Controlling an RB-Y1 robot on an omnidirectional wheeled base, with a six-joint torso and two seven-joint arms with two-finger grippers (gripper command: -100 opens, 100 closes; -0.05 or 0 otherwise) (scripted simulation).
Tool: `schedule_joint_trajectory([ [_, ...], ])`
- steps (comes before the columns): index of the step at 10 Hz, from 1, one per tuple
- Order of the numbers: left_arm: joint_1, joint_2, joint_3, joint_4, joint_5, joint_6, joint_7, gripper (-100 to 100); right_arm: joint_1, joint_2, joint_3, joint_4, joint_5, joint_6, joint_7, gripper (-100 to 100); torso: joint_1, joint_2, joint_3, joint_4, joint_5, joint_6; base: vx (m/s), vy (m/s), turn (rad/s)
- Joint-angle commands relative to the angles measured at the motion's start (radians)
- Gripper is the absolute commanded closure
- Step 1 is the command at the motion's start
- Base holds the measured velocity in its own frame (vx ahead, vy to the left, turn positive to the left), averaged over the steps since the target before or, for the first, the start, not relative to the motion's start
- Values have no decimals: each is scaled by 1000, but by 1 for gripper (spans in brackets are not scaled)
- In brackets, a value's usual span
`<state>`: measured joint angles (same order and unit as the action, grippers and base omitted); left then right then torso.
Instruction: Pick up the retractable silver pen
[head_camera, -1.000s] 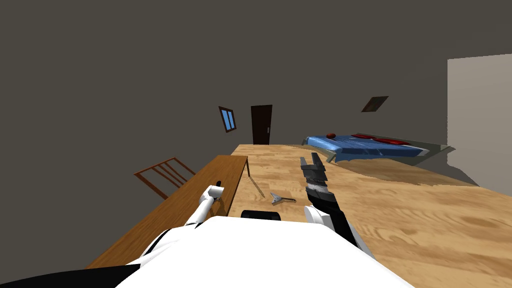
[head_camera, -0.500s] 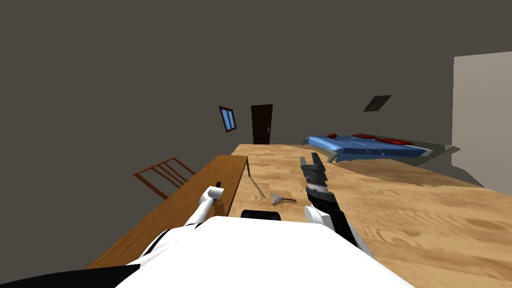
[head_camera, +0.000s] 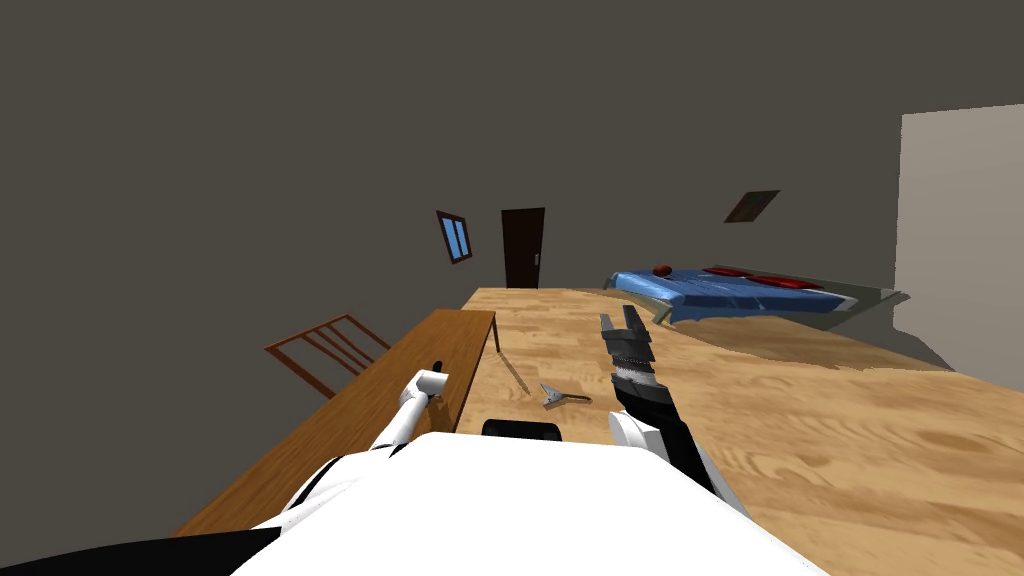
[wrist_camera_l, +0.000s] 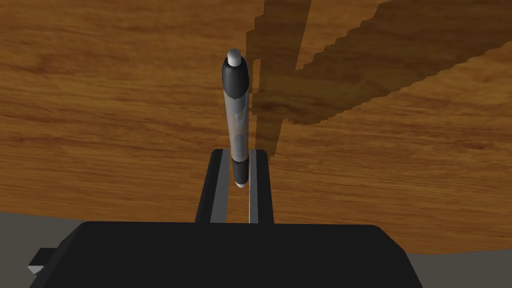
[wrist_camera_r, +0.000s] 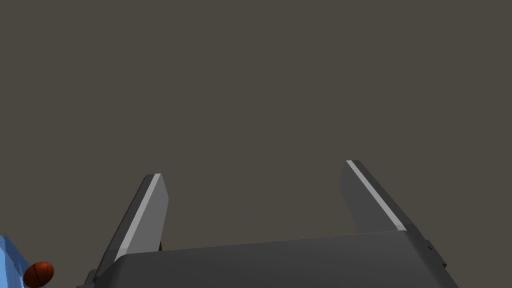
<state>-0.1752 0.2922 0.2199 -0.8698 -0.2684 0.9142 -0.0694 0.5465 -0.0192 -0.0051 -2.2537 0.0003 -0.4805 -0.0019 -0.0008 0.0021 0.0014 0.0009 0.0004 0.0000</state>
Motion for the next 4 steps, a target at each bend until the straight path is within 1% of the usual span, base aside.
schedule_joint_trajectory([
  [1, -3, -3, 3, -27, 0, 32, -8, 100, 0, 0, 0, 0, 0, 0, 0, 0, 0, 0, 0, 0, 0, 0, -53, -18, -14],
  [2, -8, -4, 6, -42, 1, 51, -13, 100, 0, 0, 0, 0, 0, 0, 0, 0, 0, 0, 0, 0, 0, 0, -50, -13, -8],
  [3, -5, -3, 5, -37, 3, 42, -13, 100, 0, 0, 0, 0, 0, 0, 0, 0, 0, 0, 0, 0, 0, 0, -20, -5, -5],
  [4, -7, -3, 5, -38, 3, 46, -14, 0, 0, 0, 0, 0, 0, 0, 0, 0, 1, -1, -1, 0, 0, 0, 0, 0, 0],
])
